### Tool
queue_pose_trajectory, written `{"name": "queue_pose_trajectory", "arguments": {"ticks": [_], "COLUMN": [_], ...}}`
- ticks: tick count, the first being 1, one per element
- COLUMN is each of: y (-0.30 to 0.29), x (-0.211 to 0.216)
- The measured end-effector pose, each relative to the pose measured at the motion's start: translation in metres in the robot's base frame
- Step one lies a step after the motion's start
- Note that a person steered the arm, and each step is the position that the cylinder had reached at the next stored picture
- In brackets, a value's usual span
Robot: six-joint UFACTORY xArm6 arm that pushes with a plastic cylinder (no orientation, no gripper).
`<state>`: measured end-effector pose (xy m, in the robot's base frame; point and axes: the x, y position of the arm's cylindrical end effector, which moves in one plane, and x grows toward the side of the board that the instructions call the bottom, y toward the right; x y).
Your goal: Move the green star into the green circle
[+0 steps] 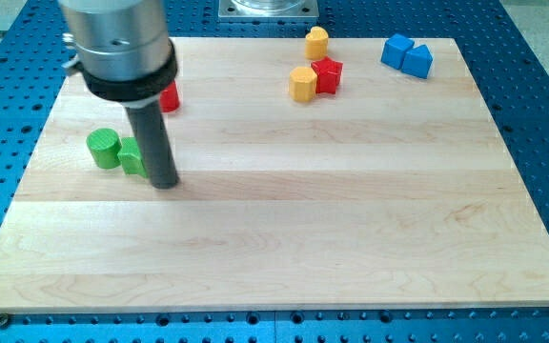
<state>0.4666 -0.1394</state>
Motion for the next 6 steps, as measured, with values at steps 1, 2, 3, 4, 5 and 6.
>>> {"name": "queue_pose_trajectory", "arguments": {"ticks": [1,2,3,4,5,6], "y": [-0.008,0.029,0.063,0.068,0.112,0.186], "x": [-0.011,0.004,0.005,0.014,0.006,-0.047]}}
